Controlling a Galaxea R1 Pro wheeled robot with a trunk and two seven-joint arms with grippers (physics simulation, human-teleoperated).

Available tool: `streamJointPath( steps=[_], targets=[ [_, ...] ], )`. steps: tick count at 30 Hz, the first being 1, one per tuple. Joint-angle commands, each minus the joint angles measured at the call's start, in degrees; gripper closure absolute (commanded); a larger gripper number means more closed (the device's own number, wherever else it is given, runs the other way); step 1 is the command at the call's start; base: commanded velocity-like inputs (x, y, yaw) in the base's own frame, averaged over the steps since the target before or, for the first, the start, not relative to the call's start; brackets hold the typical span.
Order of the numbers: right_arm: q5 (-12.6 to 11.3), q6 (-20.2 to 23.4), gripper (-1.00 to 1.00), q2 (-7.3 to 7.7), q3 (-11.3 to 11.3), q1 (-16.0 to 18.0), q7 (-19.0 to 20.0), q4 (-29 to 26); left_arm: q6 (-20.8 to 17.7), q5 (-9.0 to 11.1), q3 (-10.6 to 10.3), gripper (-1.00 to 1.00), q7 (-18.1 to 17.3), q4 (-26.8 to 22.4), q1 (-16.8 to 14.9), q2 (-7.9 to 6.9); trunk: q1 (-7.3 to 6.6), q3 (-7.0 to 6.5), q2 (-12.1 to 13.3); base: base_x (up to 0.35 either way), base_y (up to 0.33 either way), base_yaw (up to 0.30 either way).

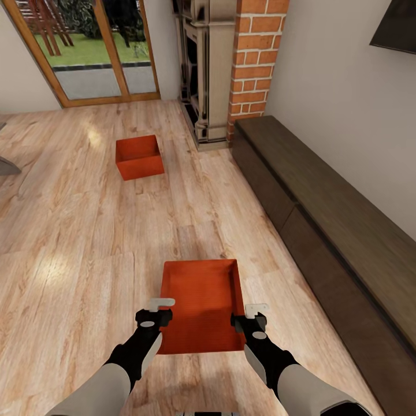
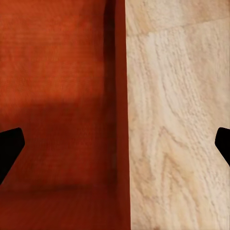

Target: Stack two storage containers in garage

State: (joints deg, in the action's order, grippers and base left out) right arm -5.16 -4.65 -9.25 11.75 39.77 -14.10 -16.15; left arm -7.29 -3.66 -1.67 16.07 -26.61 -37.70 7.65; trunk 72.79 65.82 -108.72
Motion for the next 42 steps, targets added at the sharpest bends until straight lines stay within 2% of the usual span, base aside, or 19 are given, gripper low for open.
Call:
streamJointPath(
  steps=[1, 8, 17, 25, 40, 42],
  targets=[
    [-0.5, -0.2, -1.0, 0.02, 0.5, 0.0, -0.3, 0.1, -0.5, -0.4, -0.2, -1.0, 0.3, -0.1, 0.0, -0.01, 0.22, 0.22, -0.4, 0.0, 0.0, 0.0],
    [-0.5, -0.3, -1.0, 0.02, 0.5, 0.0, -0.3, 0.1, -0.4, -0.4, -0.2, -1.0, 0.3, -0.2, 0.0, -0.01, 1.76, 1.47, -3.2, 0.0, 0.0, 0.0],
    [-0.5, -0.2, -1.0, 0.02, 0.5, 0.0, -0.3, 0.1, -0.4, -0.4, -0.1, -1.0, 0.3, -0.1, 0.0, -0.07, 1.76, 1.47, -3.2, 0.0, 0.0, 0.0],
    [-0.5, -0.2, -1.0, 0.02, 0.5, 0.0, -0.3, 0.1, -0.4, 0.8, -0.1, -1.0, 0.3, 0.1, 0.0, -0.11, 1.76, 1.47, -3.2, 0.0, 0.0, 0.0],
    [-0.6, -0.2, -1.0, 0.02, 0.5, 0.0, -0.3, 0.1, -0.4, 0.9, 0.1, -1.0, 0.3, 0.1, 0.0, -0.16, 1.76, 1.47, -3.2, 0.0, 0.0, 0.0],
    [-0.5, -0.2, -1.0, 0.02, 0.5, 0.0, -0.3, 0.1, -0.4, 0.9, 0.1, -1.0, 0.3, 0.1, 0.0, -0.18, 2.2, 1.83, -4.0, 0.0, 0.0, 0.0]
  ],
)
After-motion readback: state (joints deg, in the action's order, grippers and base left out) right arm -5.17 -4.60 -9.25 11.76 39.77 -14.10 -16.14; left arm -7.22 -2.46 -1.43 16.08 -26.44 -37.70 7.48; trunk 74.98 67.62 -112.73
